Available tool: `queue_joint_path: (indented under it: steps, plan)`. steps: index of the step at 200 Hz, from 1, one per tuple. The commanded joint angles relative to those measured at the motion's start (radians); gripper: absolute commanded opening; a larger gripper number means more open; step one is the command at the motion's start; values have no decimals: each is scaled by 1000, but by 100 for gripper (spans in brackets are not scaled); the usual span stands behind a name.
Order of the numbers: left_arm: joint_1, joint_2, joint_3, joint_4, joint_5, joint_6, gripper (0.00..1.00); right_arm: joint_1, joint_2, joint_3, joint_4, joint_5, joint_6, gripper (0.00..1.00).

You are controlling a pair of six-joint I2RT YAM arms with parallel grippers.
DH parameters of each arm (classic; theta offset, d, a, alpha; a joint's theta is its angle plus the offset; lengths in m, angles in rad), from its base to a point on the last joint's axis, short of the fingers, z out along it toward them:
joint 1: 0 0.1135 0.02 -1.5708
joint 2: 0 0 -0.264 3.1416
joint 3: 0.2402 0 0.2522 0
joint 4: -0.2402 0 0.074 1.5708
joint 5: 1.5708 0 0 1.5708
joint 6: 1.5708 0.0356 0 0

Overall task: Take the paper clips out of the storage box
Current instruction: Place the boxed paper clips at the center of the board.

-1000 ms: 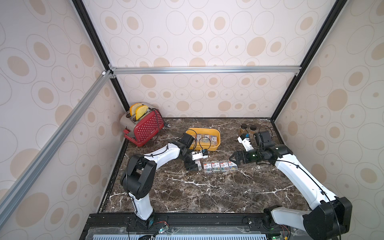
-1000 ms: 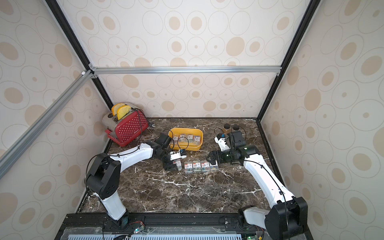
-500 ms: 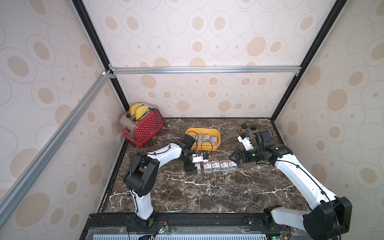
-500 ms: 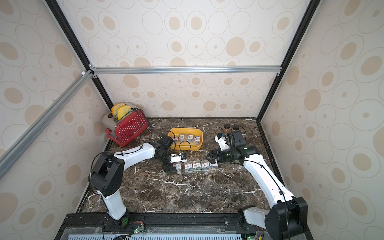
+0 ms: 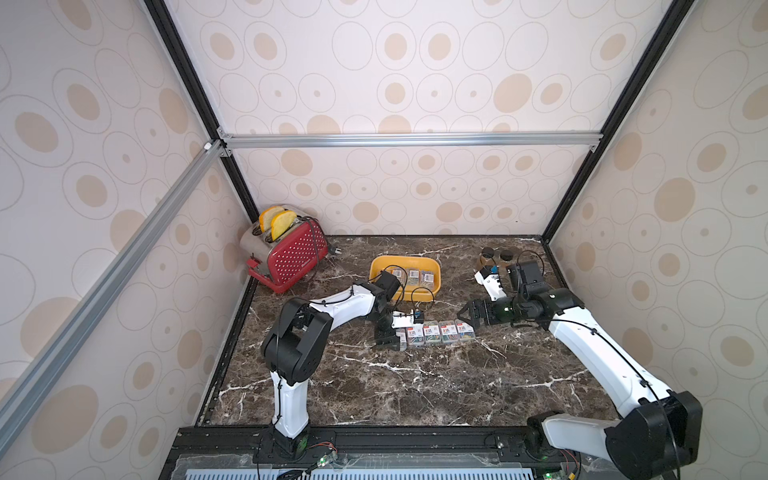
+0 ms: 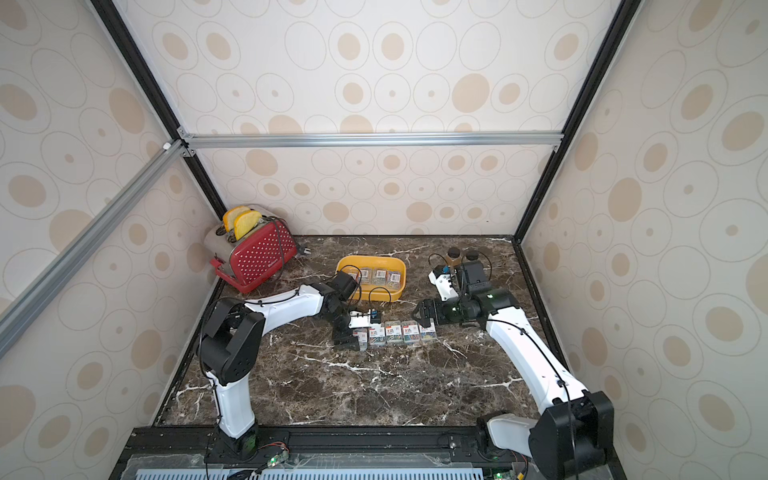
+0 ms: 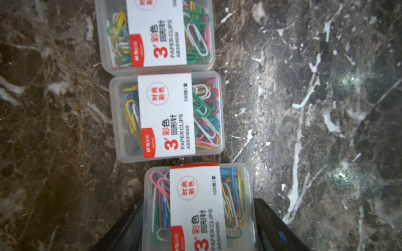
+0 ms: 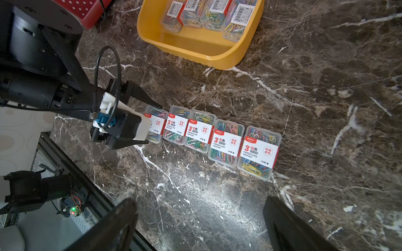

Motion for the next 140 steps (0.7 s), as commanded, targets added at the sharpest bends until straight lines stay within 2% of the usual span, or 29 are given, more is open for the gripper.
queue_joint_path:
  steps: [1, 86, 140]
  plan:
    - [-4, 16, 46, -26, -10, 14, 45, 4, 12, 19, -8, -11, -14, 96]
    - [-8, 49, 73, -14, -28, 7, 51, 4, 34, 36, -2, -22, -20, 96]
    - [-19, 66, 81, -14, -34, 6, 63, 3, 40, 37, 1, -23, -20, 96]
